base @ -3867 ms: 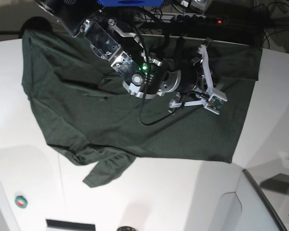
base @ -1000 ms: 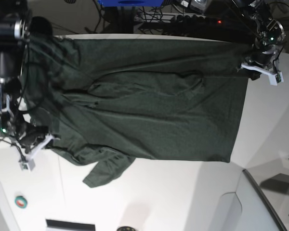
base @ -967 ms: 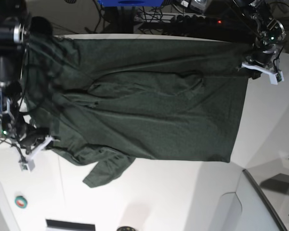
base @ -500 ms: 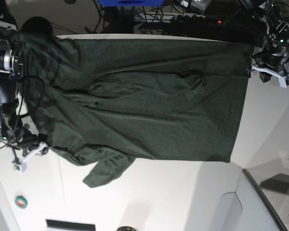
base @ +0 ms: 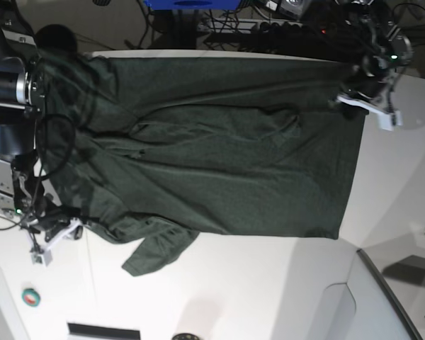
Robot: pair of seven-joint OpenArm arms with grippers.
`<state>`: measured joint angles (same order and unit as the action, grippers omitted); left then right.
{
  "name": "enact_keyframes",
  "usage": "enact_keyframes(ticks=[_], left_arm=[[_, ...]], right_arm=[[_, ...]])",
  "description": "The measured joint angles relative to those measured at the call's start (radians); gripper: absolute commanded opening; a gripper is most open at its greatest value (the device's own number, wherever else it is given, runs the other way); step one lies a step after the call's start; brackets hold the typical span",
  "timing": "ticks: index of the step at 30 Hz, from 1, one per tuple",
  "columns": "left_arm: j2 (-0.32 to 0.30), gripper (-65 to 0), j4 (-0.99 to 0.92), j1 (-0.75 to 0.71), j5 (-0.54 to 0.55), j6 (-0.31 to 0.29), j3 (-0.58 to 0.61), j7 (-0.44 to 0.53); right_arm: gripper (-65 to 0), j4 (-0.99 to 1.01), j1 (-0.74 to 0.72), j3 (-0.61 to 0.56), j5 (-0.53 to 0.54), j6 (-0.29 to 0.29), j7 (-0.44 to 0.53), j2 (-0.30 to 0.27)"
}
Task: Layout the t-shirt on the table in an organized manner, then fold the t-shirt properly
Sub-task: 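Pull the fabric with the right gripper back toward the shirt's corner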
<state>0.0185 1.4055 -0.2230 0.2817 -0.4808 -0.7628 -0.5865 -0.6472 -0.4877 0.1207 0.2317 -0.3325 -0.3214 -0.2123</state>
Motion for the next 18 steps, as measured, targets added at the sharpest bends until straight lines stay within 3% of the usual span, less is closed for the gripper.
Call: enact_keyframes(ticks=[7,18], left_arm=[[-0.018,-65.0,-0.15,-0.005,-0.11,-0.019,0.055,0.232],[-0.093,-65.0,-0.164,-0.021,-0.151,-0.012,0.051,0.243]], right_arm=[[-35.7,0.0,-0.014,0.0,0.0,0.0,0.0,0.022],[-35.7,0.0,-0.015,0.0,-0.001,0.0,0.0,0.019]])
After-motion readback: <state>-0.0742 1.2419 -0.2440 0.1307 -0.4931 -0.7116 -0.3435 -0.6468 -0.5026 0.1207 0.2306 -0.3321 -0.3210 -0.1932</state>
